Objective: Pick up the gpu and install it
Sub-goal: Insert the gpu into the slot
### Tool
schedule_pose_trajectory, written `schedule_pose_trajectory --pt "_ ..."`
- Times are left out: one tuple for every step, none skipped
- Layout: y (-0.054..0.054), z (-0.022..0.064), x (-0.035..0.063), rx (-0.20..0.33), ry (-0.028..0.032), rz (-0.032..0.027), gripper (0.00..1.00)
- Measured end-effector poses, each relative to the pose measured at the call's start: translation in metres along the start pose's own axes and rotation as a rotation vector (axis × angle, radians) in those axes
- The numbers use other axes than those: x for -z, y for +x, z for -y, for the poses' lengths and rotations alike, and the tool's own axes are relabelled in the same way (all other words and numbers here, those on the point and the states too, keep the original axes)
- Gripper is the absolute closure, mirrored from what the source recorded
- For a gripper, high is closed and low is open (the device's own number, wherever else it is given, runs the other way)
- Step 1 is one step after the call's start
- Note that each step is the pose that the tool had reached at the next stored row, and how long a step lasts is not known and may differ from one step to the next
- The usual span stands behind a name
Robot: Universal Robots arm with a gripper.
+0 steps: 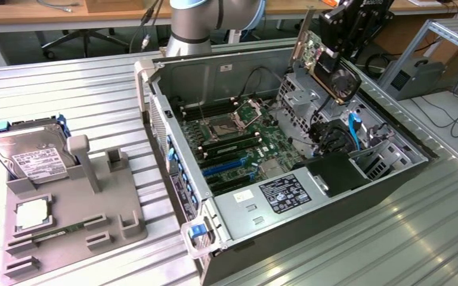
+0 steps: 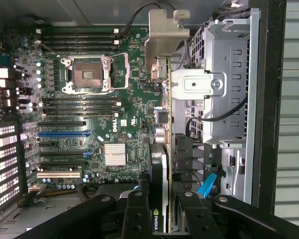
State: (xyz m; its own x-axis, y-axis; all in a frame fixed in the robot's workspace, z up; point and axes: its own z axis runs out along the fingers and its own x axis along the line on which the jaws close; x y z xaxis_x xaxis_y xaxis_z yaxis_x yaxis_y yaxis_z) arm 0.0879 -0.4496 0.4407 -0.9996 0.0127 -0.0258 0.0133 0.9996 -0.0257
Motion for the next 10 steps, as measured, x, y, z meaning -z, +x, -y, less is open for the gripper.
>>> schedule_pose_trajectory --pt "0.0 0.0 0.0 0.0 0.0 0.0 0.73" --pt "0.0 0.0 0.0 0.0 0.0 0.0 0.73" --pt "0.0 0.0 0.0 0.0 0.0 0.0001 0.73" --pt "0.0 0.0 0.0 0.0 0.0 0.0 0.73" --pt "0.0 0.0 0.0 0.0 0.0 0.0 0.73" --pt "0.0 0.0 0.0 0.001 0.0 0.0 0.73" --pt "0.0 0.0 0.0 0.002 0.0 0.0001 0.73" --pt "0.0 0.0 0.0 0.009 -0.0003 0.0003 0.73" --pt "0.0 0.0 0.0 0.017 -0.0005 0.0005 0.73" --pt "0.0002 0.0 0.0 0.028 -0.0006 0.0007 0.73"
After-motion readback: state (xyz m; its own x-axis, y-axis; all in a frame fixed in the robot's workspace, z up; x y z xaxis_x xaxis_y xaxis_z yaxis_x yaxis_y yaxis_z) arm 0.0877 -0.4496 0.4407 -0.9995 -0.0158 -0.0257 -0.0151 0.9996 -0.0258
